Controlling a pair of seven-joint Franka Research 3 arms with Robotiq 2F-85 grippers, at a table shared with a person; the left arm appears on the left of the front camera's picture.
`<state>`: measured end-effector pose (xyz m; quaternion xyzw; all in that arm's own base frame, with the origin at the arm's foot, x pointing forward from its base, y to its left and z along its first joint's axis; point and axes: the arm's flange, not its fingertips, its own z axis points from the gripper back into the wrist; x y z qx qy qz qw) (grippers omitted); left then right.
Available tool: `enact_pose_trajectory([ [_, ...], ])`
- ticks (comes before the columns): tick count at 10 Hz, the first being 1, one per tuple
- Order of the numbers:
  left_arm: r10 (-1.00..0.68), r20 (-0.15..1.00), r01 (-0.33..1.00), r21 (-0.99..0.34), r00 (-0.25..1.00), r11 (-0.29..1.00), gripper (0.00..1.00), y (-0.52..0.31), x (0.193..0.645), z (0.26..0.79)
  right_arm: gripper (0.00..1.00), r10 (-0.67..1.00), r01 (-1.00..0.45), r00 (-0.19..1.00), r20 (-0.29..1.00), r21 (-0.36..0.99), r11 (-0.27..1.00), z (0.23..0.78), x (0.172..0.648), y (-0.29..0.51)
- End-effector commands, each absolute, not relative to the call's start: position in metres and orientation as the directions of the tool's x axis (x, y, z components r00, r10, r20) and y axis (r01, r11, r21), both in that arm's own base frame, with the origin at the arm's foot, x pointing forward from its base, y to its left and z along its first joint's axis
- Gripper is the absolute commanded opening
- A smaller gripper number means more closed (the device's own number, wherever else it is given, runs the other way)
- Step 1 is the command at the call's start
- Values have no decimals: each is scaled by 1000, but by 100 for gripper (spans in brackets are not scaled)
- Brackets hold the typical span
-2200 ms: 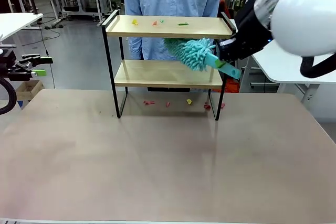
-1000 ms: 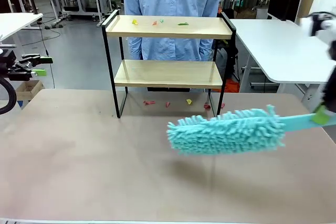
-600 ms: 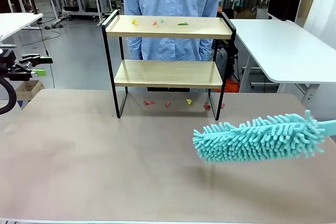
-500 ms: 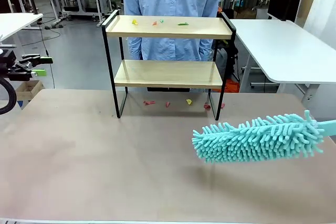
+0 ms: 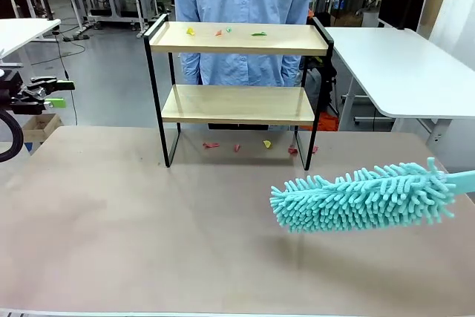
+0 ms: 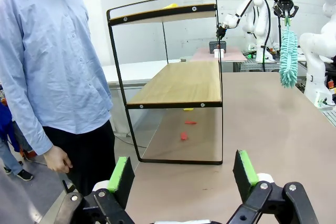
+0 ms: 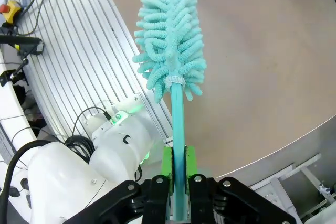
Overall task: Clean the shelf.
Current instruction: Clean the specific section of the Shelf indicated by the human with the Duster.
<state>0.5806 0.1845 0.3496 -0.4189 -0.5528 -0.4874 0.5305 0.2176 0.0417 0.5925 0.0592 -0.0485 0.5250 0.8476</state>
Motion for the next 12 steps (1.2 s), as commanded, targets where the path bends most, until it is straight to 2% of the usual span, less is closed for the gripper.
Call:
enact_pose_trajectory([
  [1,-56,994,979,105,-96,172,100,183,580,352,12,875,-889,457,159,52,455,594,218,46],
  [12,-56,994,979,105,-96,172,100,183,580,352,12,875,-889,457,159,52,455,594,218,46],
])
